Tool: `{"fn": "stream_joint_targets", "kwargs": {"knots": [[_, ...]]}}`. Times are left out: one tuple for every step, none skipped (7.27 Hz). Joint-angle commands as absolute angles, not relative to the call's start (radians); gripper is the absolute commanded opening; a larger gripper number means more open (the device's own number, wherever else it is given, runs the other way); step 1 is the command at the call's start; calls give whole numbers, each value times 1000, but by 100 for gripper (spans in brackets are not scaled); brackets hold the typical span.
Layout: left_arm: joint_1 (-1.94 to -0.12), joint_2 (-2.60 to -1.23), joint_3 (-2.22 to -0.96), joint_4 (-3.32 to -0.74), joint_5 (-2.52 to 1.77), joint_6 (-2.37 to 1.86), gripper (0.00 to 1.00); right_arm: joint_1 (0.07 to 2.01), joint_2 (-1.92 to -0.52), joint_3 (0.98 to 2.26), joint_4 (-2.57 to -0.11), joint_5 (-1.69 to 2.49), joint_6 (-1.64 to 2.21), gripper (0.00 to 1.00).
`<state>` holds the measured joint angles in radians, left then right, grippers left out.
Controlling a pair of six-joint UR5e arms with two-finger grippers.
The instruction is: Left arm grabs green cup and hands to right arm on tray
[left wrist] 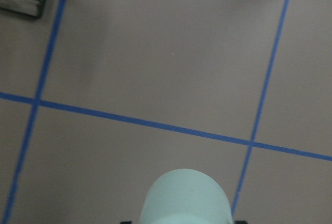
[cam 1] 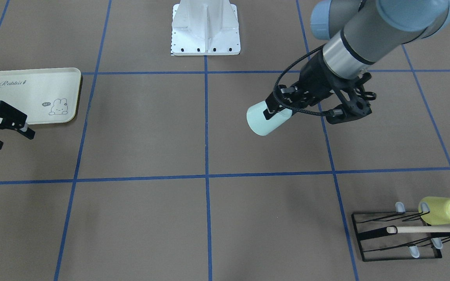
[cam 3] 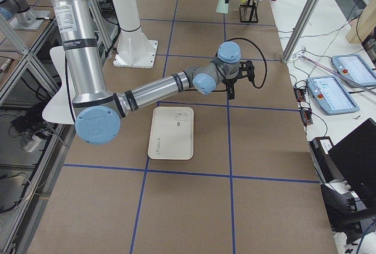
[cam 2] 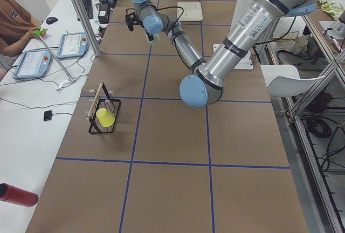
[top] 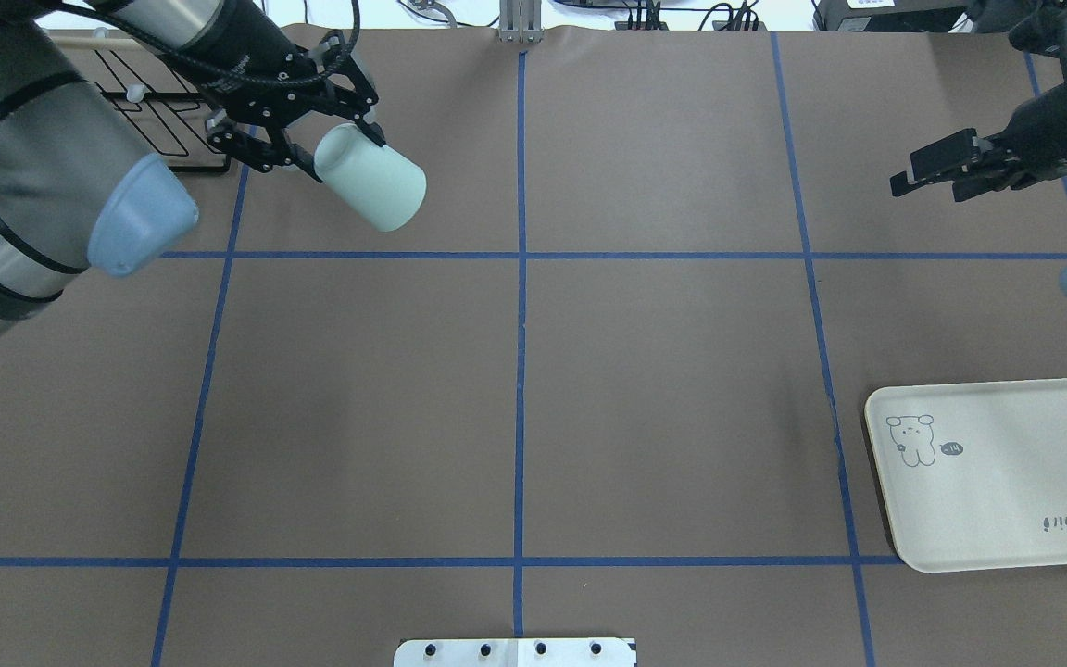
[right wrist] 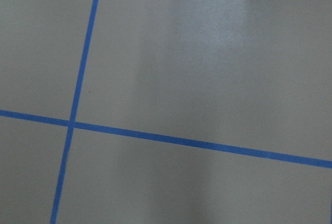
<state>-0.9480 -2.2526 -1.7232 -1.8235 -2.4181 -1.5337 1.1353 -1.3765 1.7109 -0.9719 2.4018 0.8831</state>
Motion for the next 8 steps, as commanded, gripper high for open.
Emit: {"fn": "stream_joint_targets", "kwargs": {"knots": [[-899,-2256,-1694,-2154,-2413,-1899,0,1054,-1323,1654,-688,2401,1220,99],[-858,-2269,-1692,-2269,-2384,-2011,0,1011,-1268,1655,-613,2399,1367,99],[-839,-2269,-1692,-2358,-2338,-2095,0,979,-1225,1657,-527,2385,1523,99],[-833,-2269,-1692,-2459,-2336,-2170,0,954,-1217,1657,-408,2379,1639,99],[-831,-2266,-1689,-2568,-2323,-2260,0,916,-1216,1655,-265,2331,1773,99],[-824,-2257,-1686,-2679,-2269,-2355,0,863,-1216,1654,-126,2237,1893,99],[-799,-2222,-1684,-2780,-2246,-2388,0,814,-1221,1651,-15,2167,2007,99],[-798,-2206,-1674,-2878,-2206,-2470,0,784,-1221,1629,91,2120,2070,99]]}}
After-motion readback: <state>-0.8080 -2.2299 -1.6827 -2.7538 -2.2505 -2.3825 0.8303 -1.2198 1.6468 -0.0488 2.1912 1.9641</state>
